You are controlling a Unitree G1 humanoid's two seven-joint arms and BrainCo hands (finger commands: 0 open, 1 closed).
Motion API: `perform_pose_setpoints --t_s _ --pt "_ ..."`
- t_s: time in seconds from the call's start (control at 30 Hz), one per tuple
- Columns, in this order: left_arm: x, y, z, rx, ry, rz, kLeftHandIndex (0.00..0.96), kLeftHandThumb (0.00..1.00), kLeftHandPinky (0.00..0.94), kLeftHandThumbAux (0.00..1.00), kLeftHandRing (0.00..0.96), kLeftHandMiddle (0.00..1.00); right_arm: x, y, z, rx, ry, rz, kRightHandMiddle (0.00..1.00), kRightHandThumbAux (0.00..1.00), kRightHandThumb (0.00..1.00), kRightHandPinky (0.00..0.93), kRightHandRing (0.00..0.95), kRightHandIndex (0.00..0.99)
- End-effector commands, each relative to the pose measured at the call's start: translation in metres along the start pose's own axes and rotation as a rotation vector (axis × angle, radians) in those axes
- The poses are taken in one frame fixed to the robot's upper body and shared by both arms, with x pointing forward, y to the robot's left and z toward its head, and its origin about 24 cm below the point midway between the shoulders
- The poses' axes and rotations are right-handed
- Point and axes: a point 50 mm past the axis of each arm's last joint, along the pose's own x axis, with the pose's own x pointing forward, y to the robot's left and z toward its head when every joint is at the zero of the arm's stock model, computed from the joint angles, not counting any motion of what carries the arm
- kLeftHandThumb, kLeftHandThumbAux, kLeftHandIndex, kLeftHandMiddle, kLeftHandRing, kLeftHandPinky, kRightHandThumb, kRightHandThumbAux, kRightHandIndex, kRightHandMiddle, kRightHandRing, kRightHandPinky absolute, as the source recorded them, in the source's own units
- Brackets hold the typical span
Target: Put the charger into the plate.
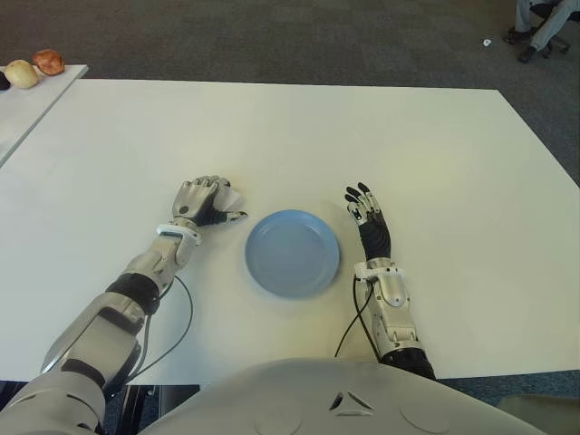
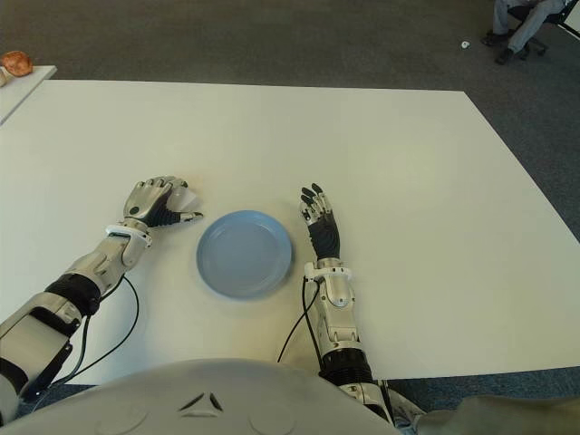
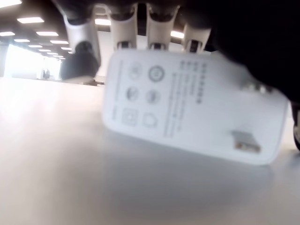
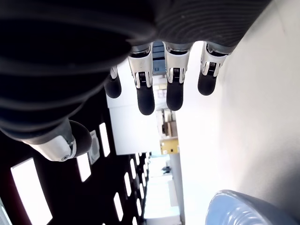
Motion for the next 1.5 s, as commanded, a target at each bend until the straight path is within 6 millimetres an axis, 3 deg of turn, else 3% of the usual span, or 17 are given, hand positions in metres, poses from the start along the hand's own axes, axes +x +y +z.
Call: perform_pose_setpoints --t_s 0.03,0.23,0.9,1.5 --pt "-0.022 -0.024 -0.003 0.014 -0.003 -0.128 0.442 0.750 0.837 0.698 0.864 0.869 -0.001 0.006 -0.004 0.035 0.030 -0.009 0.177 0.469 0.000 0.053 0.124 0.058" --pt "-0.017 -0.014 -0.001 0.018 -0.037 -0.107 0.442 0.750 0.838 0.698 0.869 0.875 -0.002 0.007 -0.004 0.036 0.029 -0.007 0.176 0.468 0.000 0.046 0.123 0.056" --pt "0.009 0.065 0.007 -0.006 -0.065 0.031 0.442 0.751 0.846 0.697 0.875 0.882 -0.002 0.008 -0.006 0.039 0.034 -0.003 0.176 0.477 0.000 0.057 0.126 0.051" --pt "0.006 0.097 0.029 -0.040 -0.154 0.093 0.442 0.751 0.863 0.698 0.884 0.894 0.000 0.006 -0.008 0.032 0.037 -0.003 0.186 0.483 0.000 0.074 0.135 0.066"
